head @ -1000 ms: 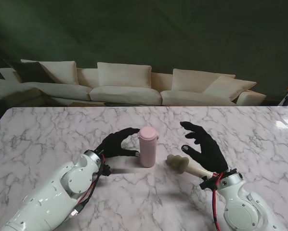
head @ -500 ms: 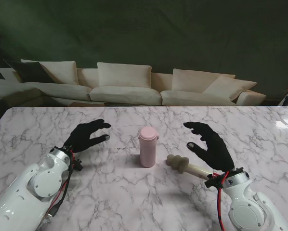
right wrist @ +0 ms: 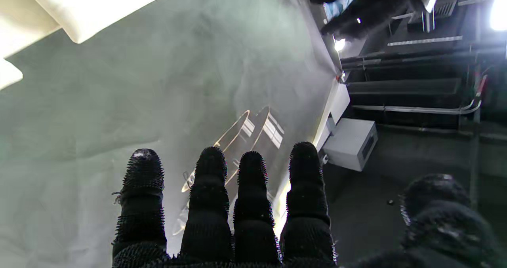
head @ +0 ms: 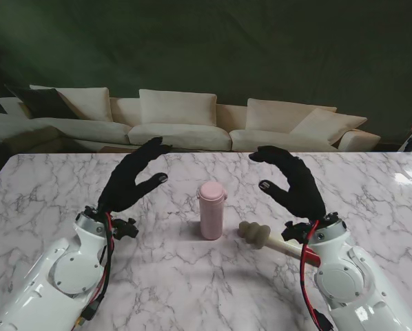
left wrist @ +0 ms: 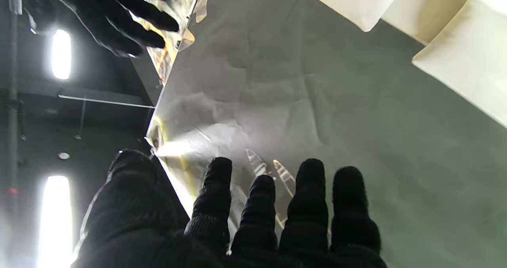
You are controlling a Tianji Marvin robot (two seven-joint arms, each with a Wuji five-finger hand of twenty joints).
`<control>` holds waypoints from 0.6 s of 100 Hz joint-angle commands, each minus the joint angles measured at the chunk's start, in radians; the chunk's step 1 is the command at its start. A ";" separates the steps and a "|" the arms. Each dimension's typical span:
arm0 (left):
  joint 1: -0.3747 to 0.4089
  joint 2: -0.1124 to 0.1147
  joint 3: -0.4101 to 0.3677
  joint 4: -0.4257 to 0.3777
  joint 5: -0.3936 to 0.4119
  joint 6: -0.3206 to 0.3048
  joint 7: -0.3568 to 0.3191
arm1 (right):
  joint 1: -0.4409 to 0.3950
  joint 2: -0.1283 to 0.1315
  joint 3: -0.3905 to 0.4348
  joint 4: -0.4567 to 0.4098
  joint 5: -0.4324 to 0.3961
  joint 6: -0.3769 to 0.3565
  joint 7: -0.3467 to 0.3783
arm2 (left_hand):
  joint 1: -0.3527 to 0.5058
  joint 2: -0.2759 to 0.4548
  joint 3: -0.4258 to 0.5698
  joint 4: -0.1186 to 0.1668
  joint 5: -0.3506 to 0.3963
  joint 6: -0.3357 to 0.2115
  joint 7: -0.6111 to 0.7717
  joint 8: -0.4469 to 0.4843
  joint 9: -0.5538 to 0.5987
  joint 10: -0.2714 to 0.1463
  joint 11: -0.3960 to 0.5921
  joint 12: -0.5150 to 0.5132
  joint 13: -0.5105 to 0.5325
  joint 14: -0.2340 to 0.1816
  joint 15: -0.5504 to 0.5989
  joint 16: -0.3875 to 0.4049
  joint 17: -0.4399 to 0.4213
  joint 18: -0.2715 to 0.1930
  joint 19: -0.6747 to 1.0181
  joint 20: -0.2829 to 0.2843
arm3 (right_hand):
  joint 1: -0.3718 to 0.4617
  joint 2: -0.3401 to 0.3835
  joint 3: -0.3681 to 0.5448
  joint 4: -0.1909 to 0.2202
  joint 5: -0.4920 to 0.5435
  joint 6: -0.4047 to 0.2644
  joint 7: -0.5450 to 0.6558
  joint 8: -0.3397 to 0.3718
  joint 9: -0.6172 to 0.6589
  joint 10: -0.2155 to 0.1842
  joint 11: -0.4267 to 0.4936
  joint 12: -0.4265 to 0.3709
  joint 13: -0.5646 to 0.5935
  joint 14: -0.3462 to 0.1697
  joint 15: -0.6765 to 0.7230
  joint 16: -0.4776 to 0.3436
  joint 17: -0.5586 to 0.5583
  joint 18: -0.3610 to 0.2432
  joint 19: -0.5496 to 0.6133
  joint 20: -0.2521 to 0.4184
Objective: Clean the thermos with cup brush
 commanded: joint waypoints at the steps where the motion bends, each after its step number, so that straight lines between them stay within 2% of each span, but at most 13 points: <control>1: -0.009 -0.019 0.025 0.018 -0.037 0.007 -0.015 | 0.017 -0.008 -0.016 0.042 -0.037 -0.001 -0.009 | -0.024 0.050 -0.001 0.022 -0.048 -0.040 -0.028 -0.020 -0.064 -0.020 -0.023 -0.028 -0.044 -0.027 -0.038 -0.032 -0.004 -0.064 -0.010 -0.052 | 0.000 -0.007 0.020 0.024 0.010 -0.048 0.016 -0.015 -0.020 -0.031 -0.029 -0.011 -0.041 -0.046 -0.034 -0.033 -0.019 -0.068 -0.027 -0.020; 7: -0.016 -0.023 0.045 0.043 -0.061 0.014 -0.011 | 0.041 -0.010 -0.039 0.092 -0.053 -0.009 -0.034 | -0.034 0.055 -0.002 0.021 -0.055 -0.039 -0.034 -0.026 -0.073 -0.022 -0.024 -0.035 -0.063 -0.043 -0.044 -0.044 -0.018 -0.081 -0.020 -0.071 | -0.021 0.026 0.017 0.021 0.018 -0.054 0.024 -0.016 -0.014 -0.033 -0.030 -0.012 -0.040 -0.052 -0.034 -0.037 -0.026 -0.074 -0.035 -0.030; 13: -0.020 -0.021 0.060 0.066 -0.104 0.032 -0.042 | 0.061 -0.013 -0.062 0.139 -0.048 -0.014 -0.045 | -0.054 0.061 -0.004 0.020 -0.054 -0.043 -0.039 -0.035 -0.102 -0.038 -0.032 -0.048 -0.104 -0.076 -0.065 -0.066 -0.055 -0.088 -0.057 -0.102 | -0.028 0.038 0.012 0.019 0.024 -0.056 0.031 -0.016 -0.011 -0.035 -0.031 -0.012 -0.043 -0.056 -0.033 -0.041 -0.036 -0.082 -0.047 -0.042; 20: -0.036 -0.018 0.084 0.107 -0.112 0.071 -0.064 | 0.075 -0.015 -0.082 0.182 -0.044 0.000 -0.057 | -0.068 0.069 -0.006 0.018 -0.049 -0.041 -0.040 -0.039 -0.101 -0.037 -0.028 -0.051 -0.109 -0.079 -0.067 -0.071 -0.065 -0.091 -0.070 -0.110 | -0.035 0.046 0.007 0.018 0.011 -0.055 0.032 -0.020 -0.017 -0.033 -0.034 -0.013 -0.053 -0.053 -0.033 -0.045 -0.050 -0.079 -0.060 -0.054; 27: -0.055 -0.023 0.111 0.153 -0.118 0.110 -0.055 | 0.082 -0.017 -0.098 0.214 -0.034 0.027 -0.063 | -0.061 0.069 -0.002 0.017 -0.017 -0.025 -0.022 -0.034 -0.055 -0.022 -0.004 -0.043 -0.083 -0.073 -0.053 -0.065 -0.068 -0.043 -0.077 -0.110 | -0.037 0.049 0.003 0.017 -0.011 -0.047 0.028 -0.025 -0.022 -0.026 -0.036 -0.014 -0.056 -0.043 -0.030 -0.046 -0.054 -0.074 -0.065 -0.061; 33: -0.063 -0.025 0.125 0.179 -0.132 0.149 -0.058 | 0.084 -0.020 -0.107 0.231 -0.012 0.046 -0.061 | -0.027 0.066 -0.002 0.018 0.040 0.008 0.017 -0.015 0.052 0.011 0.045 0.011 -0.036 -0.040 -0.015 -0.017 -0.082 0.051 -0.059 -0.057 | -0.033 0.048 0.003 0.017 -0.014 -0.041 0.031 -0.027 -0.019 -0.020 -0.035 -0.013 -0.055 -0.030 -0.026 -0.044 -0.056 -0.066 -0.066 -0.064; 35: -0.065 -0.025 0.129 0.187 -0.132 0.160 -0.059 | 0.083 -0.021 -0.108 0.233 -0.001 0.053 -0.057 | -0.017 0.065 -0.003 0.019 0.061 0.022 0.027 -0.010 0.080 0.016 0.058 0.027 -0.022 -0.035 -0.005 -0.003 -0.082 0.063 -0.048 -0.037 | -0.031 0.046 0.003 0.018 -0.014 -0.038 0.032 -0.028 -0.019 -0.017 -0.035 -0.013 -0.056 -0.026 -0.025 -0.044 -0.057 -0.065 -0.067 -0.065; 46: -0.073 -0.024 0.136 0.221 -0.125 0.186 -0.058 | 0.082 -0.025 -0.116 0.241 0.040 0.076 -0.042 | 0.012 0.067 -0.002 0.020 0.094 0.040 0.041 -0.002 0.135 0.026 0.077 0.064 0.009 -0.021 0.010 0.026 -0.074 0.093 -0.025 0.011 | -0.024 0.045 0.000 0.017 -0.012 -0.031 0.036 -0.031 -0.008 -0.011 -0.031 -0.012 -0.043 -0.010 -0.013 -0.036 -0.052 -0.054 -0.060 -0.064; 60: -0.060 -0.016 0.117 0.208 -0.122 0.190 -0.085 | 0.077 -0.019 -0.121 0.235 0.027 0.093 -0.028 | 0.017 0.071 -0.002 0.020 0.078 0.038 0.032 -0.005 0.124 0.026 0.064 0.066 0.000 -0.025 0.003 0.029 -0.077 0.083 -0.031 0.020 | -0.020 0.048 -0.005 0.017 -0.009 -0.030 0.038 -0.035 0.003 -0.009 -0.028 -0.011 -0.033 -0.006 -0.007 -0.029 -0.042 -0.046 -0.049 -0.059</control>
